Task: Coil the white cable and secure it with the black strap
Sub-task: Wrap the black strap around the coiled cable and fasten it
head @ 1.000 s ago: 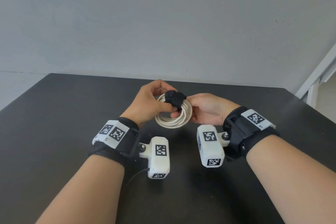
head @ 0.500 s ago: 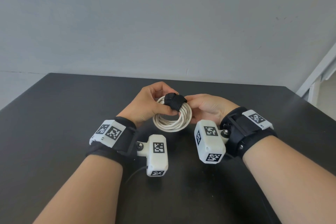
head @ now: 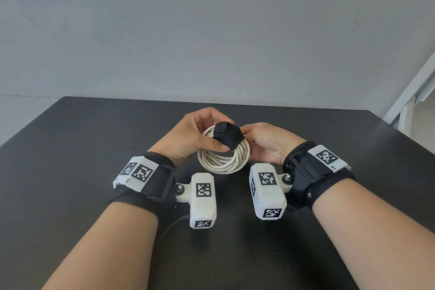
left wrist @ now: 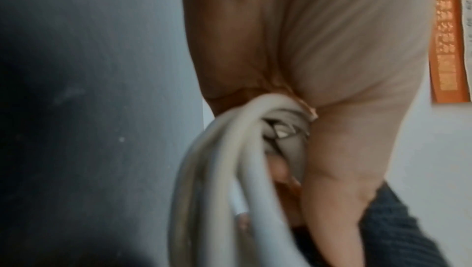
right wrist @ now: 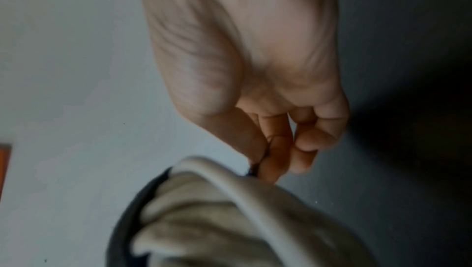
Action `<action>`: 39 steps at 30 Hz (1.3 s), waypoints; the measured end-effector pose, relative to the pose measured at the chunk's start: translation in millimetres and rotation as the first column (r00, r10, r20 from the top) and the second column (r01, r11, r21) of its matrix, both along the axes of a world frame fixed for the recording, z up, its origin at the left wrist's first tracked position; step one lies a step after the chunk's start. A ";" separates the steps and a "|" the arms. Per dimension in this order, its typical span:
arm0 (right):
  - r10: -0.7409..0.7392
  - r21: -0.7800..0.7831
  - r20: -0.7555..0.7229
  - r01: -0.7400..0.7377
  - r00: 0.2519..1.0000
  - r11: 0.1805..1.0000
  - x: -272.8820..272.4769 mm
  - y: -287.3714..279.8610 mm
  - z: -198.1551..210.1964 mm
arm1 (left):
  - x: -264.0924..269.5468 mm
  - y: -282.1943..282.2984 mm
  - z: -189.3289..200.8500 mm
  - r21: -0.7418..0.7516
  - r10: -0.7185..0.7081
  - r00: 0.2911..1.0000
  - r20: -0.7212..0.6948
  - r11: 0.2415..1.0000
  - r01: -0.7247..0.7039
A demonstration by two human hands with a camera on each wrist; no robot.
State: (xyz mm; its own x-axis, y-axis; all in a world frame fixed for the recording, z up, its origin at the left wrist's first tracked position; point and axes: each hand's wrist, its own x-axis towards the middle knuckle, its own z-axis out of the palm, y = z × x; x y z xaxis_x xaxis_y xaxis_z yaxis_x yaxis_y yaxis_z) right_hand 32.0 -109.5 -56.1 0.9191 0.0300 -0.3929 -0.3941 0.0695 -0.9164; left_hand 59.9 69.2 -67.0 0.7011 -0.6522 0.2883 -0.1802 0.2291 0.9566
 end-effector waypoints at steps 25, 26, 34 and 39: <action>0.188 0.111 -0.107 -0.176 0.976 0.978 -15.0 -1.9 6.8 | 5.7 3.2 -3.6 -0.026 0.048 0.999 0.000 0.999 -0.047; 0.180 0.112 -0.109 -0.168 0.978 0.980 -14.8 -2.5 7.0 | 5.8 3.0 -3.6 -0.022 0.047 0.999 0.004 0.999 -0.047; 0.237 0.069 -0.026 -0.235 0.971 0.970 -12.9 -3.0 8.0 | 4.1 1.8 -3.8 0.018 0.034 0.999 0.015 0.999 -0.034; 0.071 -0.127 0.039 -0.065 0.997 0.990 -6.7 8.6 10.7 | 5.2 3.6 -6.7 0.070 0.017 0.999 -0.034 0.997 -0.015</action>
State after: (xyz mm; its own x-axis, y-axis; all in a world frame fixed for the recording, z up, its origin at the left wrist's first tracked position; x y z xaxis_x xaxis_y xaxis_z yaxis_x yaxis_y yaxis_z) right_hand 25.3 -101.0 -45.4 0.9330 0.0459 -0.3570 -0.3533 -0.0726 -0.9327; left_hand 65.1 72.7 -73.7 0.7204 -0.6584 0.2183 -0.1500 0.1594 0.9758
